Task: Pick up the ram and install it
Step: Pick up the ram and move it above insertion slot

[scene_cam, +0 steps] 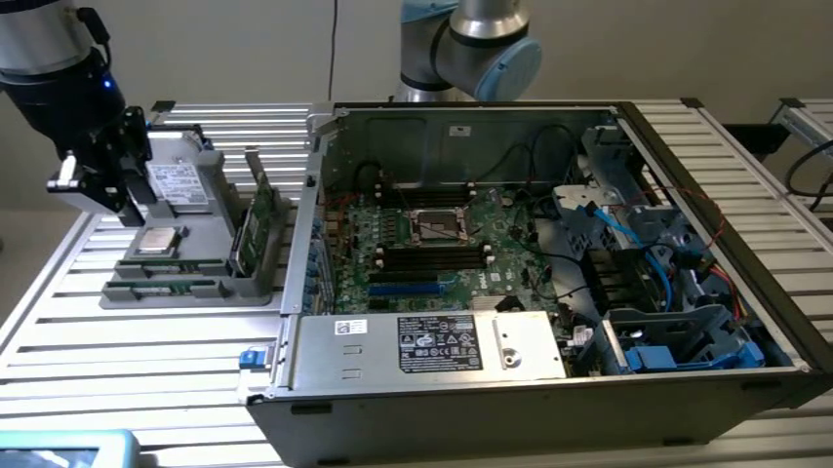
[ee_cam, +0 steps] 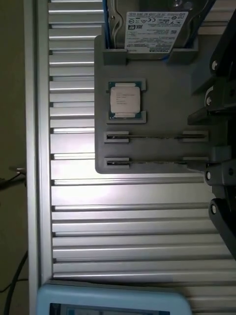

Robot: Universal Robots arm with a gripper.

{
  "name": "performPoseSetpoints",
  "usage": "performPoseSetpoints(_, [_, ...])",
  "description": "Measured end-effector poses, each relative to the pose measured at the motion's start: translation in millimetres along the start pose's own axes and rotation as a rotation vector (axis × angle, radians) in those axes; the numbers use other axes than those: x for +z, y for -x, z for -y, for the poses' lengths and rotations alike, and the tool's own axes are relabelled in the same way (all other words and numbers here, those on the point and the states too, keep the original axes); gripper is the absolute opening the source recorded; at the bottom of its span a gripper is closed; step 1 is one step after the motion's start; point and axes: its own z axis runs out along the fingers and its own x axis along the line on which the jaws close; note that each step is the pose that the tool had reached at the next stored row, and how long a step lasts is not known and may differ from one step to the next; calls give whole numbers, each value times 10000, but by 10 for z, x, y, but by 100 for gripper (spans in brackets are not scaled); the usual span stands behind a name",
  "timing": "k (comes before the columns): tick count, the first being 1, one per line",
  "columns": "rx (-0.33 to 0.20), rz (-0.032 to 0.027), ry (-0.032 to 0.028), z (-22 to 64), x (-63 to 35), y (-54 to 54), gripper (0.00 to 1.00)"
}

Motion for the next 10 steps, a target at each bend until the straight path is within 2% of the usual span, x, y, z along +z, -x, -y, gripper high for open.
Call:
performPoseSetpoints(4, [-6,-118,-3,1,31,-6,42])
performPoseSetpoints(10, [-23,-129,-4,1,137,-6,42])
